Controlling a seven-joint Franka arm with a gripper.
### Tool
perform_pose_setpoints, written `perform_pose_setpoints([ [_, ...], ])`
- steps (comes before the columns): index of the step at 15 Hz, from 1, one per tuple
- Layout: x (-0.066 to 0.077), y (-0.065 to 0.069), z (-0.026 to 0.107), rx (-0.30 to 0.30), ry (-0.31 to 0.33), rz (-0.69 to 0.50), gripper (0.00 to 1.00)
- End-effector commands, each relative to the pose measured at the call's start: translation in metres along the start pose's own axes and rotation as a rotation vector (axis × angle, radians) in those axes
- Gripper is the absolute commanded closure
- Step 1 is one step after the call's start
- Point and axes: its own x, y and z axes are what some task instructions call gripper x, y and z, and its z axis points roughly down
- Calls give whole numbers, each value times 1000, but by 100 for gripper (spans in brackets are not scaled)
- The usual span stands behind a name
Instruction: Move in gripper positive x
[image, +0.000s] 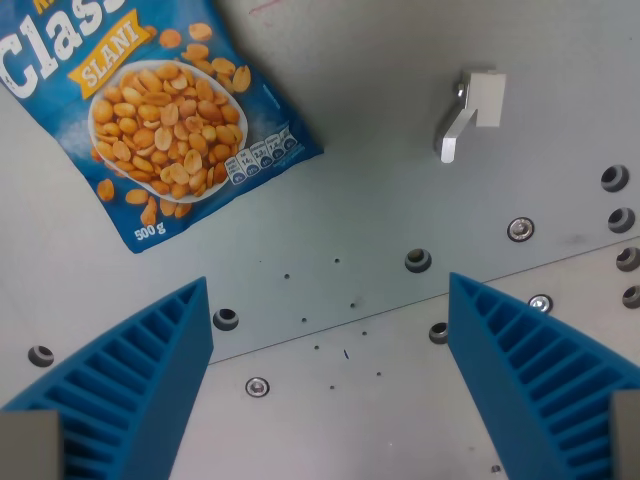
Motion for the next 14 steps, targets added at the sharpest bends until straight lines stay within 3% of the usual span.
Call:
perform_pose_setpoints([
  [1, 5, 0, -3, 1, 7, 0, 0],
  [14, 70, 0, -3, 1, 7, 0, 0],
])
